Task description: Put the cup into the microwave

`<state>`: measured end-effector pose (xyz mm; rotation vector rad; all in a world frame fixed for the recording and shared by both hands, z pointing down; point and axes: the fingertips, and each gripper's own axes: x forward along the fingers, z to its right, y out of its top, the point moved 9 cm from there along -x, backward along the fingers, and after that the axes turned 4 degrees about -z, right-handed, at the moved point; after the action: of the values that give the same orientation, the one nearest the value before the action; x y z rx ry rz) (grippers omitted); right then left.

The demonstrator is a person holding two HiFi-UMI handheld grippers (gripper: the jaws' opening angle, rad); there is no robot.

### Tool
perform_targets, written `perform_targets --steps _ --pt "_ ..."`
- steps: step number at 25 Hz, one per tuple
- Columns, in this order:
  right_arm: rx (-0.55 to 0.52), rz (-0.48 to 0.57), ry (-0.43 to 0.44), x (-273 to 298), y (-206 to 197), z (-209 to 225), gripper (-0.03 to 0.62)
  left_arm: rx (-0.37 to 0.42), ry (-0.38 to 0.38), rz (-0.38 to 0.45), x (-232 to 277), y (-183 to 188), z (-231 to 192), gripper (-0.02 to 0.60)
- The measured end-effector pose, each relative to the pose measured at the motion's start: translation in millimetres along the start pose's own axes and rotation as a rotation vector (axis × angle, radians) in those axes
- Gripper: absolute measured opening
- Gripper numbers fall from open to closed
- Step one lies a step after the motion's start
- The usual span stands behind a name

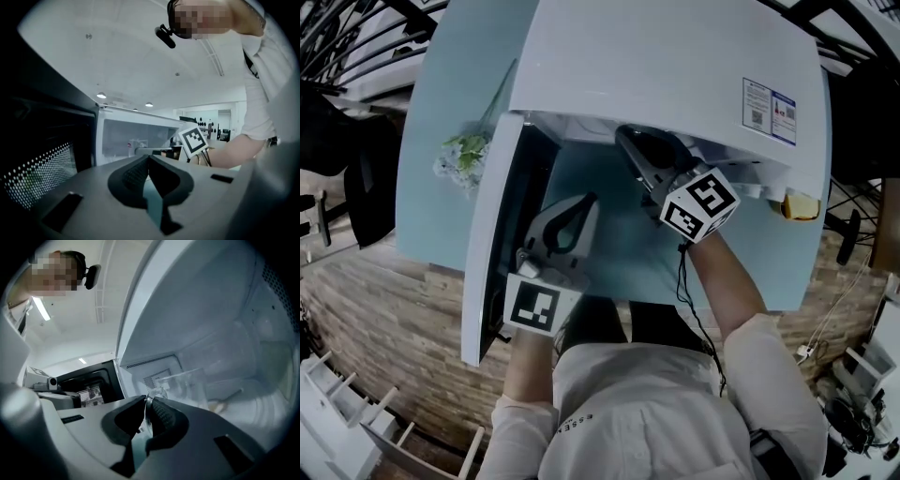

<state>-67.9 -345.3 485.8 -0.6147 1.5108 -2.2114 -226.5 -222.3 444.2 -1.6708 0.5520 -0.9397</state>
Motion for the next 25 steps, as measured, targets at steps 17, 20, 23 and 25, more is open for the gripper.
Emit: perform_targets --steps 17,20,23,25 --pt "-0.006 0.008 -0.029 14.5 -18.7 3.5 0.04 -0.042 -0.003 -0.007 9.4 -15.7 -6.7 0.003" --pt "-0.024 0.011 -0.041 11.6 -21.9 2.0 0.061 -0.046 -0.007 -0.016 10.4 -18.2 -5.8 0.003" --pt "-0.06 -0.009 -0.045 10.3 -21.9 0.2 0.106 -0.056 -0.006 -0.015 10.6 -19.3 -5.8 0.003" --pt "-0.093 -0.021 -0.062 6.7 -20.7 0.1 0.118 -0.064 -0.007 -0.01 10.9 -19.5 -4.7 0.003"
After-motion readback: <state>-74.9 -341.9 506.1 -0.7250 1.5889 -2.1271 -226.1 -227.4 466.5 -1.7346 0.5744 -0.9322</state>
